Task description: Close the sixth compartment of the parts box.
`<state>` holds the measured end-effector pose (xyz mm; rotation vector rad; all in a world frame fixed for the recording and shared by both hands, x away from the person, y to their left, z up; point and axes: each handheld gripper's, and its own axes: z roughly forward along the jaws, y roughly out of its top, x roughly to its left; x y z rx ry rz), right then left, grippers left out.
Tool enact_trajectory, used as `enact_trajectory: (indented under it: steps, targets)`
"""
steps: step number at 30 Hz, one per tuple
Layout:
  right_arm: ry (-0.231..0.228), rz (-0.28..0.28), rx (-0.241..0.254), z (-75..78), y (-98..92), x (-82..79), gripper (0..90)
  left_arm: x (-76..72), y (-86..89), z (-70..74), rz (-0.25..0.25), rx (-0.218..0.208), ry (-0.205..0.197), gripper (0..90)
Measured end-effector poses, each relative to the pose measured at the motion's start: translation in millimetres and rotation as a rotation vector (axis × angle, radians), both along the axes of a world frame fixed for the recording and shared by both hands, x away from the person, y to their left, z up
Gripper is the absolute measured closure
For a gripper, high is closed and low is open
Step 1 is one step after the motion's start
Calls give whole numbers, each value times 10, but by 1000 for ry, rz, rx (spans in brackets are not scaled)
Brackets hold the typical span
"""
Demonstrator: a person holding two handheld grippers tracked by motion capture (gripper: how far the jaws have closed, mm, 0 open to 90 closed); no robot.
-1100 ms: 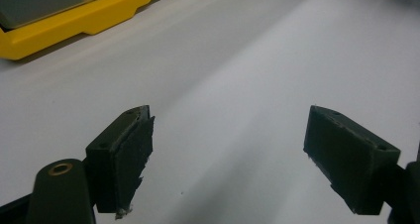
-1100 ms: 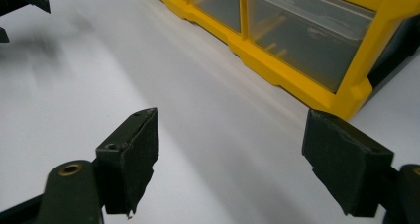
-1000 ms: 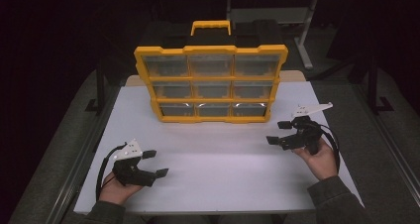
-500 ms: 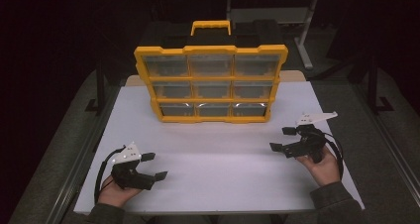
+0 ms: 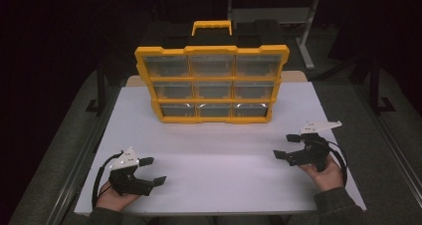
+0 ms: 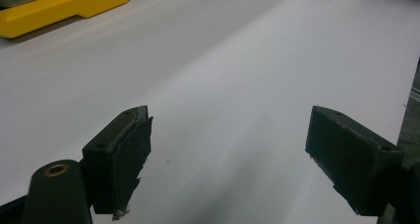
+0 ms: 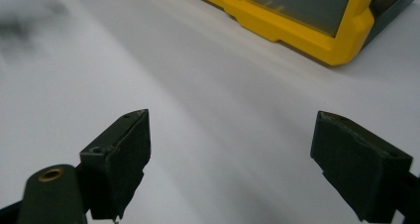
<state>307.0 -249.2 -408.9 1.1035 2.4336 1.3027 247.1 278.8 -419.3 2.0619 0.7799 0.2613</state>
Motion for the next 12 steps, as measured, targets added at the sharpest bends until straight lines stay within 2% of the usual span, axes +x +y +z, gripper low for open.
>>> enact_trajectory:
  steps: [7, 12]
  targets:
    - [-14, -7, -11, -37, -6, -81, 145, -8, 19, 3, 4, -1, 0, 173]
    - [-10, -3, 0, -56, -18, -93, 145, -8, 6, 6, 3, -2, -5, 172]
